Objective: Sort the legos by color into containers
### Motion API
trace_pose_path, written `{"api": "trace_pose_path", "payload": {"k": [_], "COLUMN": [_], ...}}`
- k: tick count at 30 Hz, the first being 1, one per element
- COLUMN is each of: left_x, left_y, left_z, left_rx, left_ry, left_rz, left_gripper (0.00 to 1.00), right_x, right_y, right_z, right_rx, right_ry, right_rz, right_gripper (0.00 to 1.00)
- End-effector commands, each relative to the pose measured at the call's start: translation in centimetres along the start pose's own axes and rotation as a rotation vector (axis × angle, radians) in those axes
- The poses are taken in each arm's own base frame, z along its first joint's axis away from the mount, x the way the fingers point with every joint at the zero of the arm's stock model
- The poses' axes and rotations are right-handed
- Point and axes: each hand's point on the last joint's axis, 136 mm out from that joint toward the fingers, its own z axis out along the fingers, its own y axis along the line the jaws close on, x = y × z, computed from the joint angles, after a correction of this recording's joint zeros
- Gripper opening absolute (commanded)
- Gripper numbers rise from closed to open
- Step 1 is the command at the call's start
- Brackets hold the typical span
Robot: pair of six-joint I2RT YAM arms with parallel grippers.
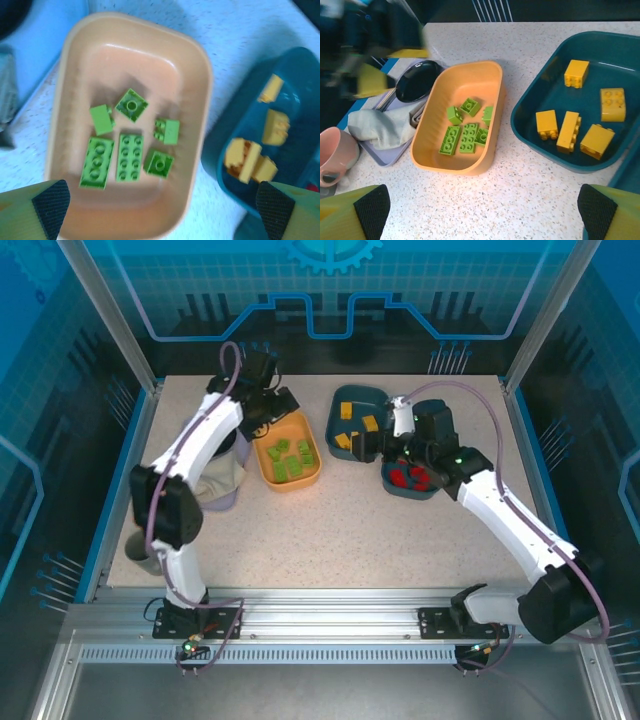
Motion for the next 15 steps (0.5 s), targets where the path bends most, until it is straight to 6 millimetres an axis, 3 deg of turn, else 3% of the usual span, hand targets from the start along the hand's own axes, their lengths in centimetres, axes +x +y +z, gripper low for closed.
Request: {"api": "trace_pose_path", "payload": {"k": [1,5,9,12,15], "left_x": [2.0,4.2,3.4,3.5,4.1], "left_y": [0.8,4.4,11.7,14.1,16.5], "left_z": [-3.7,-6.5,-9.3,-9.4,-8.0], "left_rx": [0.002,-0.069,-0.327,-0.279,-0.252], "left_ry": [-0.067,-0.129,-0.305,-0.449,-0.551], "left_rz": [0.198,0.315,0.205,0.257,0.349], "left_gripper": [0.99,0.99,0.99,0.99,0.99], "right_x": [0.6,1.5,3.2,3.7,5.2], "right_y": [-2.5,-4.9,-9.7,-11.7,-14.4], "right_z": [-2.5,-4.8,-7.1,-7.5,-7.4], "right_rx": [0.156,0.311,0.578,0.64,0.741], "right_ry": [0.062,0.057,0.065,-0.033,-0.125], "right_rz": [0.022,0.005,0.087,0.027,-0.068], "right_gripper": [1.0,1.0,1.0,1.0,1.0]}}
